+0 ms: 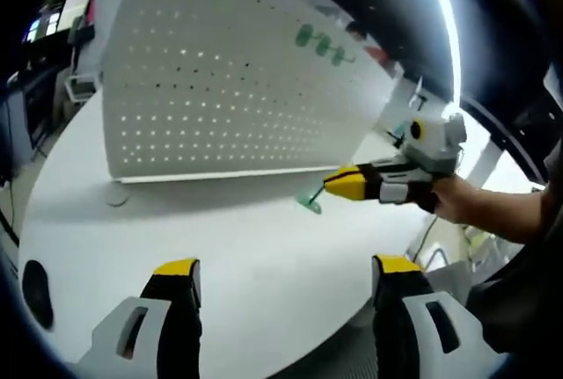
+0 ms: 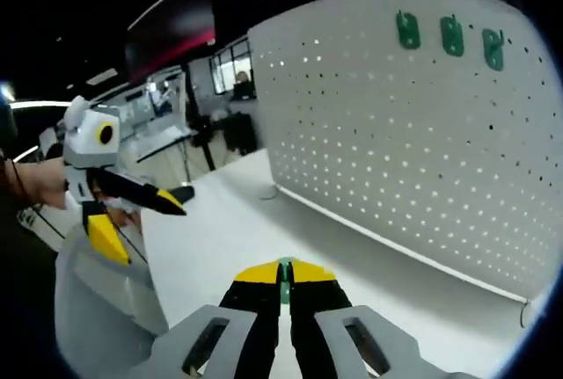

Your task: Insert the hook assembly into the mounting plate slot until the hook locks in place.

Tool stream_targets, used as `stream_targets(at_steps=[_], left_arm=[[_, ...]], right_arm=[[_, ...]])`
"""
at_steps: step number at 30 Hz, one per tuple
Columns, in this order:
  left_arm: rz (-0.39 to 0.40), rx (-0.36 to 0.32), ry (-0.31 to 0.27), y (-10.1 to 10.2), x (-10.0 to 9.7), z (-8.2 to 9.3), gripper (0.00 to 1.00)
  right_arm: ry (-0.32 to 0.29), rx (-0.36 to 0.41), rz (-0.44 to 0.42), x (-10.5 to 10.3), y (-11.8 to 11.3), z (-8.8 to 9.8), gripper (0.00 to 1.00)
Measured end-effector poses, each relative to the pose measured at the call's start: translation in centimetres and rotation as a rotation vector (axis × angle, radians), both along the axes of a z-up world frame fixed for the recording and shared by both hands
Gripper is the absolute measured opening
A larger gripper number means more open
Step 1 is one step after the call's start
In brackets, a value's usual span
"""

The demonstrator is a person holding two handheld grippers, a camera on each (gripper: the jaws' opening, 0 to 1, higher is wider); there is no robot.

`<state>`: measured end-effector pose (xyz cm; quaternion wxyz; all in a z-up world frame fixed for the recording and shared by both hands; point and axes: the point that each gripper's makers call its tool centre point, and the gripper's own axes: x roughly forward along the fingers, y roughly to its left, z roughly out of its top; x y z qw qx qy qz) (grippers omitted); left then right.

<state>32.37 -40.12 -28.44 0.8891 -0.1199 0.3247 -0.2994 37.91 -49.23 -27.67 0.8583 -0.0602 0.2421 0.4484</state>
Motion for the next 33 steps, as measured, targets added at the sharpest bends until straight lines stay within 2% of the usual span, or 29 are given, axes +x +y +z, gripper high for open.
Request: stream_targets(at_steps=[9, 15, 21, 24, 27, 30, 33], left_arm=[[0.024, -0.127, 0.046, -0.7, 0.0, 1.4, 0.63], [-0.010, -0.188, 0.088, -1.5, -0.8, 1.7, 0.47], [-0.035, -0.245, 0.121, -2.2, -1.5, 1.9, 0.37], [-0.033, -0.253, 0.130, -2.3, -1.5, 1.9, 0.36], [-0.051, -0.251, 0.143, -2.6, -1.8, 1.8, 0.32], [-0.062, -0.282, 0.153, -3.0, -2.1, 2.1, 0.25], [-0.065, -0.302, 0.157, -3.2, -2.1, 2.4, 0.23]], right_arm=[[-0.018, 0.062, 0.116, -4.2, 2.2, 2.2, 0.00], [-0.039, 0.111, 0.199, -6.3, 3.2, 3.3, 0.00], [-0.065, 0.141, 0.266, -7.6, 3.7, 4.4, 0.00], [-0.069, 0.151, 0.296, -8.1, 4.0, 4.8, 0.00], [-0.077, 0.168, 0.315, -8.4, 4.3, 5.4, 0.00], [-0.089, 0.175, 0.339, -8.7, 4.6, 5.8, 0.00], [-0.110, 0.166, 0.359, -8.7, 4.7, 6.0, 0.00]])
